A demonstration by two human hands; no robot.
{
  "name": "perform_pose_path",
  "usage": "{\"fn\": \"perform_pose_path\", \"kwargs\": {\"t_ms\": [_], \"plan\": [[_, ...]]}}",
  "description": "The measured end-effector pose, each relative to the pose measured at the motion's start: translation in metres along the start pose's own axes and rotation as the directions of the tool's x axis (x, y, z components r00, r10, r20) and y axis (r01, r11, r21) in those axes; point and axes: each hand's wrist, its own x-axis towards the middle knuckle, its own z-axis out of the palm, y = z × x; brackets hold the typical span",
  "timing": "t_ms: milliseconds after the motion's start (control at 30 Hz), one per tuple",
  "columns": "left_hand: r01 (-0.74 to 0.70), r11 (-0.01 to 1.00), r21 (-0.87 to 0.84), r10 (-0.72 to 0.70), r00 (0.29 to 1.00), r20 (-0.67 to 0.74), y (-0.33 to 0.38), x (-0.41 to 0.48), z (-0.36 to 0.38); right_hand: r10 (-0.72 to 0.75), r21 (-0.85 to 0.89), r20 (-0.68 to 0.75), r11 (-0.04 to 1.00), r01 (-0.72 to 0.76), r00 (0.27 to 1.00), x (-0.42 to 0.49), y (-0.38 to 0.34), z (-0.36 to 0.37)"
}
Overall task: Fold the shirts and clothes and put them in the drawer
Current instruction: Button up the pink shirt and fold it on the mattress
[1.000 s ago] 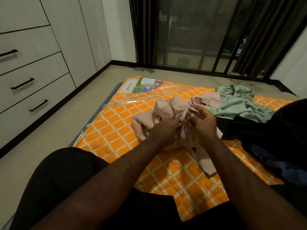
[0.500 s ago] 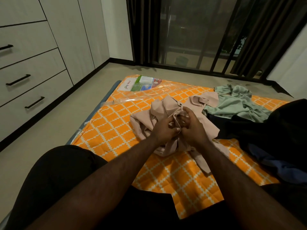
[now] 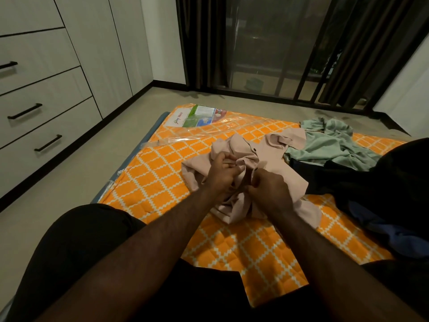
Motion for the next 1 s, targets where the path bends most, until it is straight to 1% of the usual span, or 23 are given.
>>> {"fn": "perform_pose_path", "kwargs": {"t_ms": [67, 100, 133, 167, 200, 233, 300, 333, 367, 433, 500, 600, 733, 833, 1000], "plan": [[-0.059, 0.998, 0.038, 0.058, 0.997, 0.046, -0.001, 0.0, -0.001, 0.025, -0.022, 0.02, 0.999, -0.025, 0.999, -0.002, 0.002, 0.001], [-0.134, 0.985, 0.112, 0.124, 0.988, 0.088, -0.003, 0.001, -0.001, 0.031, -0.025, 0.003, 0.999, -0.031, 1.0, -0.002, 0.003, 0.001], [-0.238, 0.946, 0.22, 0.209, 0.967, 0.146, -0.005, 0.004, -0.002, 0.044, -0.007, -0.025, 0.999, -0.044, 0.999, -0.001, 0.004, 0.0], [-0.342, 0.875, 0.343, 0.28, 0.935, 0.217, -0.005, 0.005, -0.002, 0.066, 0.038, -0.06, 0.997, -0.063, 0.996, 0.0, 0.004, -0.003], [-0.425, 0.781, 0.457, 0.318, 0.901, 0.294, -0.006, 0.006, -0.002, 0.1, 0.106, -0.09, 0.99, -0.09, 0.991, 0.002, 0.004, -0.006], [-0.494, 0.674, 0.55, 0.332, 0.867, 0.372, -0.007, 0.007, -0.002, 0.14, 0.187, -0.111, 0.975, -0.118, 0.984, 0.004, 0.004, -0.01], [-0.588, 0.478, 0.653, 0.312, 0.808, 0.5, -0.013, 0.008, 0.001, 0.242, 0.349, -0.131, 0.919, -0.183, 0.961, 0.007, 0.006, -0.015], [-0.603, 0.423, 0.676, 0.287, 0.797, 0.531, -0.016, 0.008, 0.003, 0.304, 0.415, -0.129, 0.881, -0.227, 0.944, 0.009, 0.007, -0.017], [-0.606, 0.4, 0.688, 0.267, 0.795, 0.545, -0.017, 0.008, 0.003, 0.36, 0.472, -0.115, 0.84, -0.268, 0.926, 0.011, 0.007, -0.018], [-0.582, 0.421, 0.696, 0.249, 0.812, 0.528, -0.017, 0.007, 0.005, 0.411, 0.553, -0.043, 0.769, -0.321, 0.911, 0.012, 0.007, -0.02], [-0.519, 0.494, 0.698, 0.241, 0.853, 0.463, -0.015, 0.007, 0.006, 0.38, 0.601, 0.045, 0.729, -0.329, 0.924, 0.01, 0.006, -0.02], [-0.416, 0.588, 0.694, 0.233, 0.909, 0.347, -0.011, 0.008, 0.003, 0.309, 0.607, 0.09, 0.736, -0.299, 0.947, 0.005, -0.001, -0.019], [-0.314, 0.686, 0.657, 0.181, 0.947, 0.264, -0.011, 0.008, 0.001, 0.339, 0.619, 0.113, 0.711, -0.333, 0.934, 0.006, -0.001, -0.011], [-0.27, 0.719, 0.641, 0.148, 0.96, 0.238, -0.01, 0.008, 0.001, 0.4, 0.65, 0.116, 0.662, -0.374, 0.909, 0.008, 0.003, -0.012], [-0.29, 0.735, 0.613, 0.146, 0.95, 0.274, -0.009, 0.003, 0.004, 0.445, 0.661, 0.113, 0.634, -0.402, 0.888, 0.013, 0.006, -0.014]]}}
